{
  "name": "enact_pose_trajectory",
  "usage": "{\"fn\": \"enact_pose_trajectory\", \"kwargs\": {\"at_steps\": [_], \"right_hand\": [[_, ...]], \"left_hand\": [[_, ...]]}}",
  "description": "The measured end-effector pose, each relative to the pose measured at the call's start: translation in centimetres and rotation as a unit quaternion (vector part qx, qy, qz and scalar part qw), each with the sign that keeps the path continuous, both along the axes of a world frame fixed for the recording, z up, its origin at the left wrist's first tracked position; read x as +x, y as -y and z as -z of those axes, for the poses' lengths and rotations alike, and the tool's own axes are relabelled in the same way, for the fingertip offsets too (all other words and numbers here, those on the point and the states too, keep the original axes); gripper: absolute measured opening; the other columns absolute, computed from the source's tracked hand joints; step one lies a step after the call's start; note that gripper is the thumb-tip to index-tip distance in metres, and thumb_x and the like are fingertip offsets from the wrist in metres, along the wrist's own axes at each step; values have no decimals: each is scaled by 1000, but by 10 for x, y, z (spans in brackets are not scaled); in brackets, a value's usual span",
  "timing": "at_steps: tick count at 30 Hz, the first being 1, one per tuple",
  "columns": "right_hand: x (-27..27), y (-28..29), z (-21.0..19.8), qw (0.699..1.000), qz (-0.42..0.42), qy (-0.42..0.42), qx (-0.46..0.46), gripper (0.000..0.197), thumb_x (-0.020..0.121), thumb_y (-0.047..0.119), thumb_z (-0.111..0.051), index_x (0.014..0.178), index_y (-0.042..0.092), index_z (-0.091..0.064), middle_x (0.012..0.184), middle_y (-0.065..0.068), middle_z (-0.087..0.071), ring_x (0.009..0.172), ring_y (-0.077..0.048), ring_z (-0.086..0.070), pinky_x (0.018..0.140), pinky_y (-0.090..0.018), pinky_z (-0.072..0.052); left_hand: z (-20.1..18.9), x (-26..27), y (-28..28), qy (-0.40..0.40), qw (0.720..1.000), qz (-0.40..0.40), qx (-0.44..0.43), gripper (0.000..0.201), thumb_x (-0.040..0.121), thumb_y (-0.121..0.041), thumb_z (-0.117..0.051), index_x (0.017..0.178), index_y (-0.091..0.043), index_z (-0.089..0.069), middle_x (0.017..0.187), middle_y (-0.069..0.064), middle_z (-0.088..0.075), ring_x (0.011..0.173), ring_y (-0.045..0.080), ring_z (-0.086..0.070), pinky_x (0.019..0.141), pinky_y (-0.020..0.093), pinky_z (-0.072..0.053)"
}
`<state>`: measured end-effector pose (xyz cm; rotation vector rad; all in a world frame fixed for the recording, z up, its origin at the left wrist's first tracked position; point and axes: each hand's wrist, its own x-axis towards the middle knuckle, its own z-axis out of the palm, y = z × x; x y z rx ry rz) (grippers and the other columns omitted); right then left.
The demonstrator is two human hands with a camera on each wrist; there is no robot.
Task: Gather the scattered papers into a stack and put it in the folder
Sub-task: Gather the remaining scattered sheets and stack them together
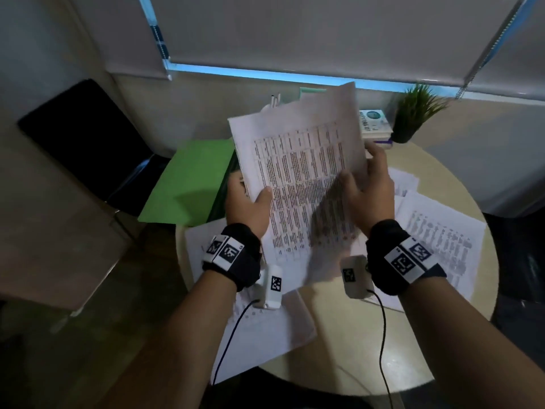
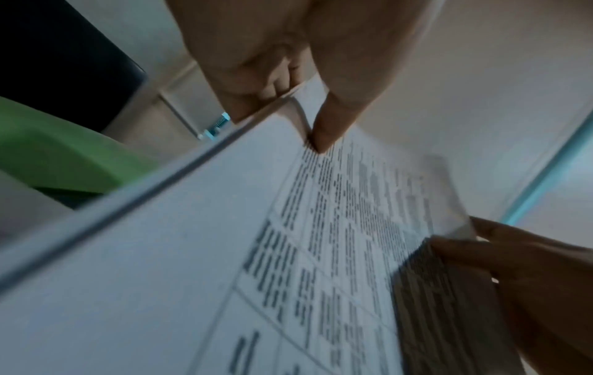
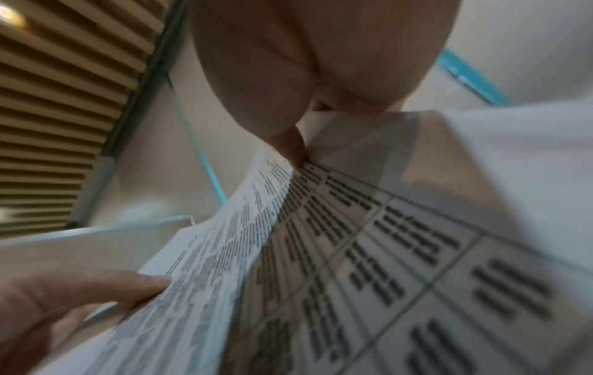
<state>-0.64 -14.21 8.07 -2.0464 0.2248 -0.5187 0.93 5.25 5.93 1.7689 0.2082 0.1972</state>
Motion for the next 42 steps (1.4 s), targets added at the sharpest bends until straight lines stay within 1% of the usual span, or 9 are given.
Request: {"fn": "enact_pose_trajectory", "kwargs": {"at_steps": [3,7,11,14,21,24,31,37,42], "right_hand": [[15,-32,24,992,-66,-101,-38,66,92,9,-53,149,27,-25,125,-15,-61,100,-30,-62,82,-38,-49],[4,-87,73,963,-136,-233,-18,64,96,9,-48,153,22,-22,139,-19,-51,105,-30,-59,78,-28,-42],[-10,-127,116,944,-158,-288,-25,65,91,-4,-34,150,23,-26,118,-20,-61,80,-27,-57,65,-31,-45],[-17,-139,140,934,-154,-321,-45,70,87,-6,-32,150,25,-25,113,-20,-63,80,-28,-58,65,-33,-45],[-4,-144,147,929,-145,-331,-77,67,89,-3,-33,150,26,-28,113,-19,-63,79,-28,-57,65,-30,-41],[-6,-143,148,928,-137,-338,-79,65,90,-2,-32,149,27,-30,98,-12,-60,63,-21,-54,56,-26,-39],[0,-143,155,937,-119,-317,-81,62,91,-3,-32,145,27,-38,91,-12,-60,60,-21,-54,53,-27,-42],[0,-145,166,935,-117,-298,-154,43,95,8,-36,137,13,-44,136,-11,-49,117,-30,-52,97,-38,-44],[-1,-152,168,926,-194,-307,-105,10,98,21,-44,105,15,-40,96,-8,-59,75,-25,-59,66,-29,-41]], "left_hand": [[13,-9,-39,-40,998,-40,20,37,87,-8,-64,117,-20,-49,102,-8,-62,87,11,-61,66,16,-45],[55,-31,-94,-165,980,-52,93,31,89,-4,-57,118,-16,-57,111,0,-65,93,17,-61,77,26,-48],[95,-52,-132,-245,962,-49,114,30,90,-4,-55,117,-15,-60,115,4,-67,93,21,-62,79,29,-48],[115,-64,-145,-274,952,-45,130,30,88,-5,-57,117,-15,-61,112,4,-68,89,20,-62,76,28,-49],[129,-63,-156,-298,943,-74,130,30,85,-8,-63,114,-16,-59,104,0,-67,82,17,-63,71,27,-51],[136,-64,-157,-300,943,-78,125,32,84,-8,-64,114,-17,-59,102,1,-69,81,17,-65,70,28,-54],[133,-55,-163,-289,947,-86,114,47,82,-6,-69,126,-13,-53,93,-1,-60,83,17,-58,73,25,-45],[134,-53,-166,-306,942,-86,106,59,80,-4,-71,133,-13,-45,121,4,-60,99,23,-61,81,29,-48],[141,-49,-162,-294,947,-75,108,48,83,-7,-61,126,-27,-52,111,-7,-66,88,12,-63,75,26,-51]]}}
